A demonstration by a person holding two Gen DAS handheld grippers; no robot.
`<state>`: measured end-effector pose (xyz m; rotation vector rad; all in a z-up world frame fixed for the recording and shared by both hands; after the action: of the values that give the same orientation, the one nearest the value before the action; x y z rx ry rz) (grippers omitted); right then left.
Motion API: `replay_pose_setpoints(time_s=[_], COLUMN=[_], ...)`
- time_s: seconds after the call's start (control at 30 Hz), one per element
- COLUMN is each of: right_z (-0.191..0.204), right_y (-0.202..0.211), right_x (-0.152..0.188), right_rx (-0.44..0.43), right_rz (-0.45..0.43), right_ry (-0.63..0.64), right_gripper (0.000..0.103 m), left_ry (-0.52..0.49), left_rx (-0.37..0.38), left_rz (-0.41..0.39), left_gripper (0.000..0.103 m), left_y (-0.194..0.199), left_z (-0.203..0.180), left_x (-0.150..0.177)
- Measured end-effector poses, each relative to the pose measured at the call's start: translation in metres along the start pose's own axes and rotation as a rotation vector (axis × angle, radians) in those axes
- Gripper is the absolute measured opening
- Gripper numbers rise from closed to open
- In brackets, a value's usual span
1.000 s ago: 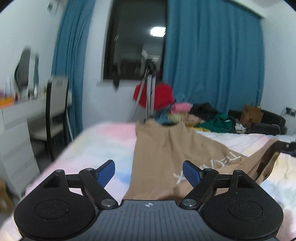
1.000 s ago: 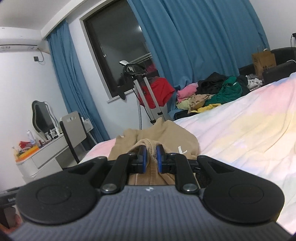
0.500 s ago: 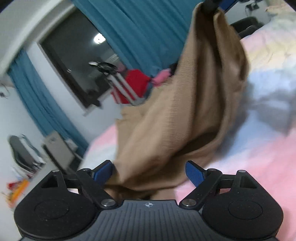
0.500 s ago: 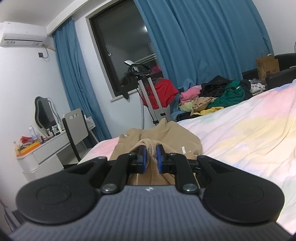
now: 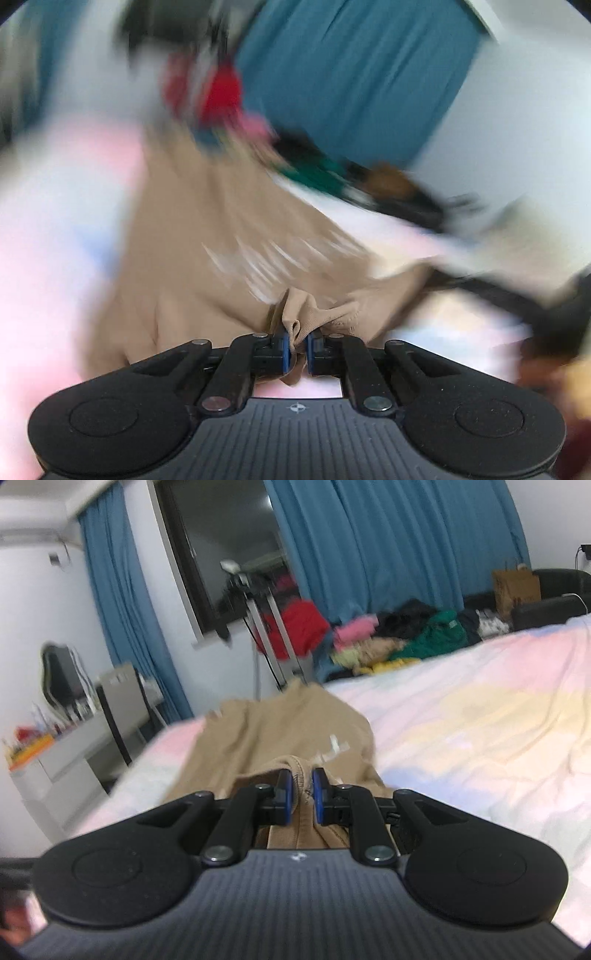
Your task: Fold clothes
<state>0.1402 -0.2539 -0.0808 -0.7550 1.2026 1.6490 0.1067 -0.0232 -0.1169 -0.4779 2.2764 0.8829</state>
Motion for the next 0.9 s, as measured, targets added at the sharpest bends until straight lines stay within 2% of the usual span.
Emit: replay_pose_setpoints(time_s=[0.17,0.2,0.27,0.4,0.43,0.5,0.6,0.7,0.83,0.87,0.9], right_z=[0.005,0.007,0.005,-0.002,-0.003,-0.001,0.003,0.005,0.005,0.005,0.006], right_y=[-0.001,-0.002,-0.009,-0.022,-0.023,-0.021,-0.010,-0.004,-0.007,-0.008,-0.008], right_x=[0.010,0.011,0.014,0.017,0.015,0.009,-0.002,-0.008,-0.003,-0.003,-0.002], right_rx=[-0.036,-0.035,-0.028,-0.021,-0.023,-0.028,-0.058,-0.056,-0.038,-0.037,-0.037], right_rz=[0.070,0.077,0.100,0.101,0.078,0.029,-0.063,-0.103,-0.070,-0.062,-0.056], right_ry=[-0.011,-0.001,0.001,-0.047,-0.053,-0.054,-0.066,-0.066,-0.049,-0.044,-0.041], right_gripper=[0.015,0.015,0.016,0.016,0.016,0.015,0.015,0.015,0.015,0.015,0.015], left_ry=[0.210,0.237,0.267,0.282,0.273,0.264,0.232,0.128,-0.087,-0.135,-0.174], left_rx=[0.225,0.243,0.208,0.074,0.036,-0.016,-0.071,-0.190,-0.470,-0.511,-0.513], left_rz=[0.079,0.091,0.090,0.025,0.000,-0.041,-0.104,-0.183,-0.306,-0.328,-0.339], left_gripper=[0.010,0.011,0.011,0.019,0.019,0.033,0.041,0.053,0.050,0.050,0.050], left_y=[0.019,0.019,0.010,-0.013,-0.018,-0.020,-0.012,-0.006,0.030,0.038,0.042], left_z=[0.011,0.016,0.030,0.067,0.076,0.085,0.084,0.068,0.045,0.038,0.028], left_x=[0.001,-0.003,-0.009,-0.032,-0.040,-0.047,-0.052,-0.058,-0.066,-0.067,-0.066])
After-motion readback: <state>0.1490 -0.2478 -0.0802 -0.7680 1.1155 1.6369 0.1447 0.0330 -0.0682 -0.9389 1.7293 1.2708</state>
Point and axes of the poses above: each gripper's, at about its wrist camera, not at the fingertips, and y roughly against the way its jaws point, z to its left, x to its underside, the point moved 8 cm from there along -y, roughly the way its jaws point
